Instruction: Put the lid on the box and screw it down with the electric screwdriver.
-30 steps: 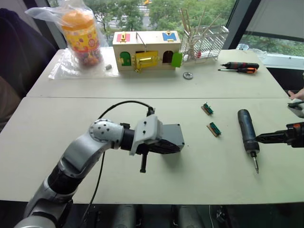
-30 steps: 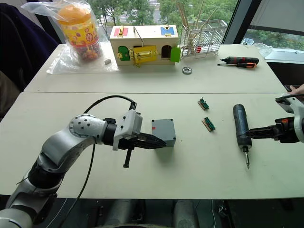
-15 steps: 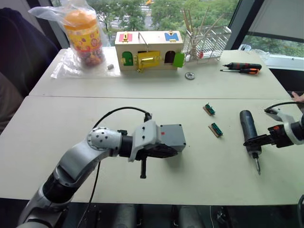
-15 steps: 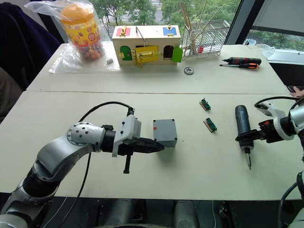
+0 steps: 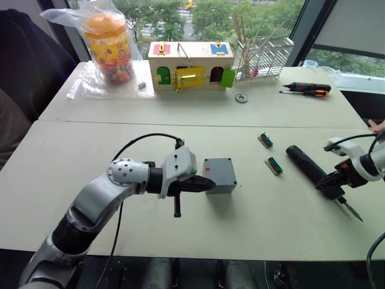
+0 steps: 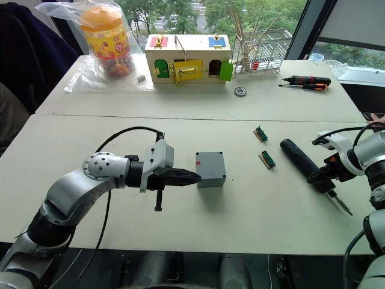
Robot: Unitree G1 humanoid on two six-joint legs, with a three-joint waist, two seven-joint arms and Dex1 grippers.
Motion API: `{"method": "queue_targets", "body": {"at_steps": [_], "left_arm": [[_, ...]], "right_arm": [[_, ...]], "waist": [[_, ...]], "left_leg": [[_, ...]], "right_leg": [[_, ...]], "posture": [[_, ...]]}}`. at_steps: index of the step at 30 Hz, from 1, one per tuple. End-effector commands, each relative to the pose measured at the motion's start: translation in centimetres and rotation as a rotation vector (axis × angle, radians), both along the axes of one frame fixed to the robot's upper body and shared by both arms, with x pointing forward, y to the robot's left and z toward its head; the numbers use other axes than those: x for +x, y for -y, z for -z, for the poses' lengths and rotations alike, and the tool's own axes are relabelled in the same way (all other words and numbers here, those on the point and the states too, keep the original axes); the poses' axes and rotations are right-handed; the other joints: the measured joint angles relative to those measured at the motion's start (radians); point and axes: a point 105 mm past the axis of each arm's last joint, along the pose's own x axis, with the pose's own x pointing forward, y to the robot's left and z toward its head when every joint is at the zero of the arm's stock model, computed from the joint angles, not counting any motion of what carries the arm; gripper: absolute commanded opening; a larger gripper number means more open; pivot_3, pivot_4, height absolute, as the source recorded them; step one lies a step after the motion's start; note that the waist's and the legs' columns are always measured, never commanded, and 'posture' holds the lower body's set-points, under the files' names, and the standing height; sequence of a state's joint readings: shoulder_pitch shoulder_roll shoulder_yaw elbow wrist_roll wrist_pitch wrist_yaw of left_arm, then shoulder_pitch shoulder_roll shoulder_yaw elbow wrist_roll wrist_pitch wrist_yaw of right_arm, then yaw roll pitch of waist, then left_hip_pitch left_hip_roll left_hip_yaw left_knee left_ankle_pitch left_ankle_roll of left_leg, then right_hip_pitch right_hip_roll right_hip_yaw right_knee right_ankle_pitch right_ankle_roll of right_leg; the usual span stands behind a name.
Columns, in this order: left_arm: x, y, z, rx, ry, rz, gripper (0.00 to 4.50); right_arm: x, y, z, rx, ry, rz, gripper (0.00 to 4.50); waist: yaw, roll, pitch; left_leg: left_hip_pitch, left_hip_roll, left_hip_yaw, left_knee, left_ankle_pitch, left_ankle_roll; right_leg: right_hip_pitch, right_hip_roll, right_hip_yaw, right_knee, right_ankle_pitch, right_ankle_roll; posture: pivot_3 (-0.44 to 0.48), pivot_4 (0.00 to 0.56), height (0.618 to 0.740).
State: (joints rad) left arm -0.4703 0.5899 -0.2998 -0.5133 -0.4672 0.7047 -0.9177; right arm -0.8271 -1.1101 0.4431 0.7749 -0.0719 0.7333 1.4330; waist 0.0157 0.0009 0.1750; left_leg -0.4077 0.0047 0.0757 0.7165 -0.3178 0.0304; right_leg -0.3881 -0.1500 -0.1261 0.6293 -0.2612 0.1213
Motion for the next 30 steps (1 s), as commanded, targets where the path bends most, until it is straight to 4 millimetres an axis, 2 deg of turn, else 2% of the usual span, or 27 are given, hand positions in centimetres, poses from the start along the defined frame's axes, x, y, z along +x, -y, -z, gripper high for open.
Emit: {"method": "queue_targets", "body": {"at_steps": [1, 4, 7, 10, 12, 17, 19, 21, 23, 26, 30], "left_arm": [[0.2, -0.2, -0.7, -0.012, 0.045, -0.001, 0.00], [0.7, -0.7, -0.7, -0.010, 0.043, -0.014, 0.00], [2.0, -1.3, -1.5, -0.079, 0.013, -0.053, 0.00], [3.4, -1.9, -2.8, -0.171, -0.024, -0.101, 0.00], [3.7, -2.1, -2.9, -0.173, -0.031, -0.101, 0.00], [4.2, -2.0, -2.1, -0.108, -0.047, -0.068, 0.00], [5.1, -1.4, -2.4, -0.133, -0.058, -0.077, 0.00], [5.4, -0.6, -2.5, -0.147, -0.074, -0.063, 0.00], [5.2, 0.0, -2.1, -0.121, -0.072, -0.032, 0.00], [5.8, 0.6, -0.8, -0.057, -0.028, -0.038, 0.00], [5.9, 1.5, 0.2, -0.027, -0.005, -0.029, 0.00]], "right_arm": [[-0.7, 2.1, 1.1, -0.119, -0.002, 0.017, 1.78], [1.6, 2.4, -0.9, -0.124, 0.167, 0.084, 1.78], [3.9, 2.6, -4.7, -0.130, 0.394, 0.152, 1.78], [5.0, 3.0, -9.2, -0.132, 0.629, 0.238, 1.78], [5.2, 2.6, -10.7, -0.087, 0.721, 0.282, 1.78], [5.6, -1.8, -15.2, 0.139, 1.166, 0.318, 1.78], [4.8, -5.6, -17.8, 0.346, 1.459, 0.264, 1.78], [4.2, -7.0, -17.8, 0.494, 1.538, 0.351, 1.78], [4.1, -7.8, -17.3, 0.589, 1.546, 0.420, 1.78], [3.2, -11.6, -17.1, 0.823, 1.524, 0.333, 1.78], [2.6, -15.7, -15.4, 0.957, 1.434, 0.214, 1.78]], "waist": [[0.000, -0.001, -0.001], [-0.004, -0.003, -0.002], [-0.006, -0.002, -0.001], [-0.003, 0.010, 0.004], [-0.004, 0.011, 0.004], [-0.005, 0.011, 0.003], [-0.004, 0.011, 0.003], [-0.003, 0.012, 0.003], [0.000, 0.012, 0.003], [0.002, 0.012, 0.003], [-0.005, 0.012, 0.003]], "left_leg": [[0.000, 0.000, 0.000, 0.000, 0.000, 0.000], [0.000, 0.000, 0.000, 0.001, 0.000, 0.000], [0.000, -0.001, 0.001, 0.003, 0.000, 0.000], [-0.003, -0.001, 0.002, 0.001, 0.000, 0.000], [-0.004, -0.001, 0.002, -0.004, 0.001, -0.001], [-0.003, -0.001, 0.003, -0.013, 0.003, -0.005], [-0.002, -0.001, 0.004, -0.012, 0.004, -0.005], [-0.001, -0.001, 0.004, -0.011, 0.005, -0.005], [-0.002, -0.002, 0.004, -0.012, 0.006, -0.005], [-0.002, -0.005, 0.003, -0.013, 0.006, -0.005], [-0.002, -0.006, 0.003, -0.015, 0.006, -0.004]], "right_leg": [[0.000, 0.000, 0.000, 0.000, 0.000, 0.000], [0.001, 0.000, 0.000, 0.000, 0.001, 0.001], [0.000, -0.001, 0.001, -0.001, 0.002, 0.002], [-0.005, -0.002, 0.003, 0.001, 0.002, 0.003], [-0.009, -0.001, 0.002, 0.001, 0.001, 0.003], [-0.009, 0.000, 0.001, 0.001, 0.001, 0.002], [-0.009, 0.000, 0.001, 0.002, 0.001, 0.002], [-0.010, 0.000, 0.003, 0.002, 0.001, 0.002], [-0.010, 0.000, 0.004, 0.003, 0.001, 0.002], [-0.009, -0.001, 0.003, 0.003, 0.001, 0.002], [-0.010, 0.000, 0.004, 0.002, 0.001, 0.002]], "posture": [[0.000, 0.150, 0.705], [0.000, 0.150, 0.705], [0.000, 0.150, 0.705], [0.000, 0.150, 0.705], [0.000, 0.150, 0.705], [0.000, 0.150, 0.705], [0.000, 0.150, 0.705], [0.000, 0.150, 0.705], [0.000, 0.150, 0.705], [0.000, 0.150, 0.705], [0.000, 0.150, 0.705]]}}
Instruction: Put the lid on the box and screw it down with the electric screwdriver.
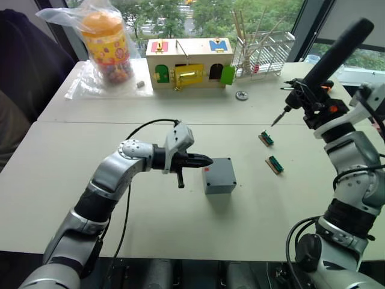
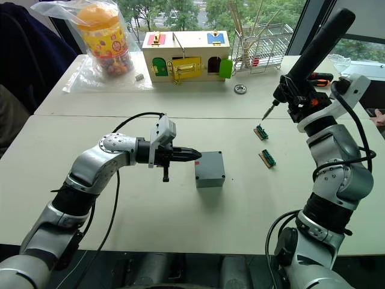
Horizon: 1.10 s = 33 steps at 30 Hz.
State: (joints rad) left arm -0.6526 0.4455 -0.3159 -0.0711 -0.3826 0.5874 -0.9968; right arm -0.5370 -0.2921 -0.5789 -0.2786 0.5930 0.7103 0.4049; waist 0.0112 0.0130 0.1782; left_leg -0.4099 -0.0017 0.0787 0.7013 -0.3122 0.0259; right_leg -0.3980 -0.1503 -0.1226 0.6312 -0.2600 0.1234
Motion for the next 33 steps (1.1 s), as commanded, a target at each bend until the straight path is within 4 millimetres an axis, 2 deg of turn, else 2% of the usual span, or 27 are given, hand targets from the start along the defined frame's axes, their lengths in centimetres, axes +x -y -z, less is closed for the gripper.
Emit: {"method": "queue_targets", "body": {"at_steps": [1, 6, 8, 17, 26, 33], "left_arm": [[-0.1, 0.8, -0.3, 0.025, 0.083, 0.030, 0.00], [0.0, 0.8, 0.8, 0.054, 0.087, 0.017, 0.00], [-0.2, 0.7, 1.6, 0.091, 0.096, 0.026, 0.00], [-0.2, 0.6, 2.1, 0.096, 0.086, 0.019, 0.00], [0.0, 0.8, 2.2, 0.096, 0.090, 0.018, 0.00], [0.3, 1.0, 2.1, 0.091, 0.102, 0.010, 0.00]], "right_arm": [[-1.4, -3.5, -0.9, -0.032, 0.086, -0.139, 1.78], [-1.6, -7.6, 1.3, -0.058, 0.052, -0.265, 1.78], [-1.7, -8.3, 1.9, -0.055, 0.039, -0.294, 1.78], [-2.2, -8.6, 2.6, -0.076, 0.016, -0.319, 1.78], [-2.5, -8.1, 1.4, -0.050, 0.043, -0.312, 1.78], [-2.3, -7.8, 2.4, -0.106, 0.011, -0.296, 1.78]], "waist": [[-0.002, 0.000, 0.000], [-0.007, 0.000, 0.000], [-0.006, 0.000, 0.000], [0.000, 0.000, 0.000], [0.001, 0.000, 0.000], [0.001, 0.000, 0.000]], "left_leg": [[0.000, 0.000, 0.000, 0.000, 0.000, 0.000], [0.001, 0.000, 0.001, -0.001, 0.001, 0.000], [0.001, 0.000, 0.001, -0.001, 0.001, 0.000], [0.001, 0.001, 0.000, -0.001, 0.001, 0.002], [0.001, 0.001, 0.000, -0.001, 0.001, 0.002], [0.001, 0.001, 0.000, -0.001, 0.001, 0.002]], "right_leg": [[0.000, 0.000, 0.000, 0.001, 0.000, 0.000], [-0.002, 0.000, 0.003, 0.002, 0.000, 0.000], [-0.003, 0.000, 0.003, 0.002, 0.000, 0.000], [-0.001, -0.001, 0.003, 0.002, 0.000, 0.000], [-0.001, -0.001, 0.003, 0.002, 0.000, 0.000], [-0.001, -0.001, 0.003, 0.002, 0.000, 0.000]], "posture": [[0.000, 0.150, 0.705], [0.000, 0.150, 0.705], [0.000, 0.150, 0.705], [0.000, 0.150, 0.705], [0.000, 0.150, 0.705], [0.000, 0.150, 0.705]]}}
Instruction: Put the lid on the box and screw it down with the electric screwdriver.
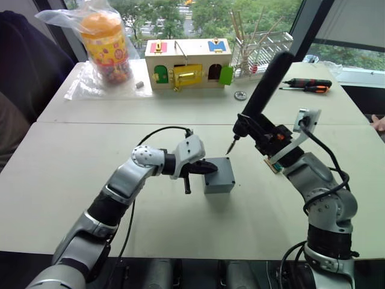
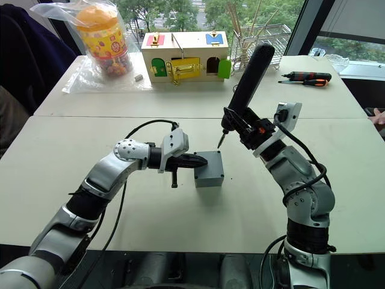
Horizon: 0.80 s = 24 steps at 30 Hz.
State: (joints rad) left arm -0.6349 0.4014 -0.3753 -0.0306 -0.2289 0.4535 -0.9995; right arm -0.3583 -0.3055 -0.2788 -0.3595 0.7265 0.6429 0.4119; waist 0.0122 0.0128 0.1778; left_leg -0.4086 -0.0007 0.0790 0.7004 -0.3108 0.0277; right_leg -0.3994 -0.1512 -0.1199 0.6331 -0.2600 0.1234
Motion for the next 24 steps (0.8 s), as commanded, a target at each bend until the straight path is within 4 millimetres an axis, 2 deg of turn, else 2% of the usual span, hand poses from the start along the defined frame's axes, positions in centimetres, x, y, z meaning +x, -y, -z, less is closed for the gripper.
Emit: {"method": "queue_targets", "body": {"at_steps": [1, 15, 24], "left_arm": [[0.2, -0.2, 0.5, 0.018, -0.010, -0.009, 0.00], [0.2, -0.2, 0.5, 0.021, -0.009, -0.010, 0.00], [0.2, -0.2, 0.7, 0.031, -0.010, -0.006, 0.00]], "right_arm": [[-0.8, -0.1, -1.7, -0.015, 0.093, -0.002, 1.78], [-1.0, -0.7, -0.8, -0.022, 0.069, -0.021, 1.78], [-1.1, -0.5, -2.0, 0.000, 0.108, -0.010, 1.78]], "waist": [[0.000, 0.000, 0.000], [0.000, 0.000, 0.000], [0.000, 0.000, 0.000]], "left_leg": [[0.000, 0.000, 0.000, 0.000, 0.000, 0.000], [0.000, 0.000, 0.000, 0.000, 0.000, 0.000], [0.000, 0.000, 0.000, 0.000, 0.000, 0.000]], "right_leg": [[0.000, 0.000, 0.000, 0.000, 0.000, 0.000], [0.000, 0.000, 0.000, 0.000, 0.000, 0.000], [0.000, 0.000, 0.000, 0.000, 0.000, 0.000]], "posture": [[0.000, 0.150, 0.705], [0.000, 0.150, 0.705], [0.000, 0.150, 0.705]]}}
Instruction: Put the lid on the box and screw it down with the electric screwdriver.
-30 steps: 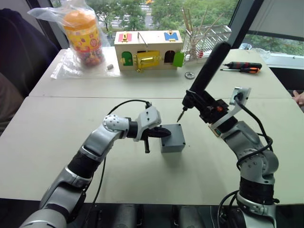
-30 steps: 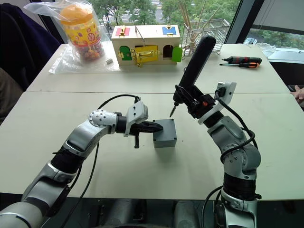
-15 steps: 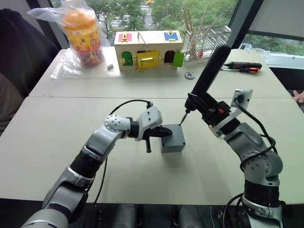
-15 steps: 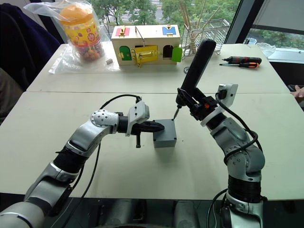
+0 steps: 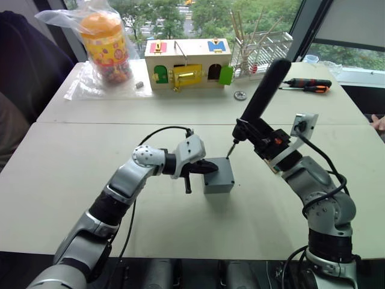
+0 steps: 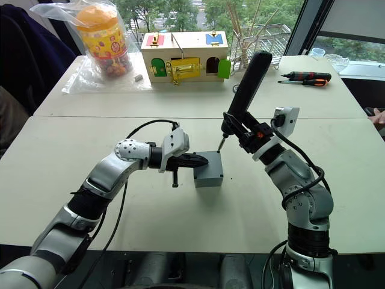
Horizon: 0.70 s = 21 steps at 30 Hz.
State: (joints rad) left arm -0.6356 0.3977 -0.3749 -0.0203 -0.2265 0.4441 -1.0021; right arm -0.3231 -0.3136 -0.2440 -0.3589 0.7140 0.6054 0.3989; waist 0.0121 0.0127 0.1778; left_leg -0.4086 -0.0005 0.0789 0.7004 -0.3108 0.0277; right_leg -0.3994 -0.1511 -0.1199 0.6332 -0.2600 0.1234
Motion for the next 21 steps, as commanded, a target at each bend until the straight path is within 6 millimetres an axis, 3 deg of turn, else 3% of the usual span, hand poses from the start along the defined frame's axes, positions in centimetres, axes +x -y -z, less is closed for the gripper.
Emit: {"method": "queue_targets", "body": {"at_steps": [1, 21], "left_arm": [[0.10, -0.22, 0.68, 0.034, -0.010, -0.007, 0.00], [-0.17, -0.06, 0.97, 0.037, -0.015, 0.007, 0.00]], "right_arm": [[-1.01, -0.35, -2.95, 0.016, 0.122, -0.026, 1.78], [-1.56, -0.39, -3.10, 0.003, 0.116, -0.049, 1.78]], "waist": [[0.000, 0.000, 0.000], [0.000, 0.000, 0.000]], "left_leg": [[0.000, 0.000, 0.000, 0.000, 0.000, 0.000], [0.000, 0.000, 0.000, 0.000, 0.000, 0.000]], "right_leg": [[0.000, 0.000, 0.000, 0.000, 0.000, 0.000], [0.000, 0.000, 0.000, 0.000, 0.000, 0.000]], "posture": [[0.000, 0.150, 0.705], [0.000, 0.150, 0.705]]}}
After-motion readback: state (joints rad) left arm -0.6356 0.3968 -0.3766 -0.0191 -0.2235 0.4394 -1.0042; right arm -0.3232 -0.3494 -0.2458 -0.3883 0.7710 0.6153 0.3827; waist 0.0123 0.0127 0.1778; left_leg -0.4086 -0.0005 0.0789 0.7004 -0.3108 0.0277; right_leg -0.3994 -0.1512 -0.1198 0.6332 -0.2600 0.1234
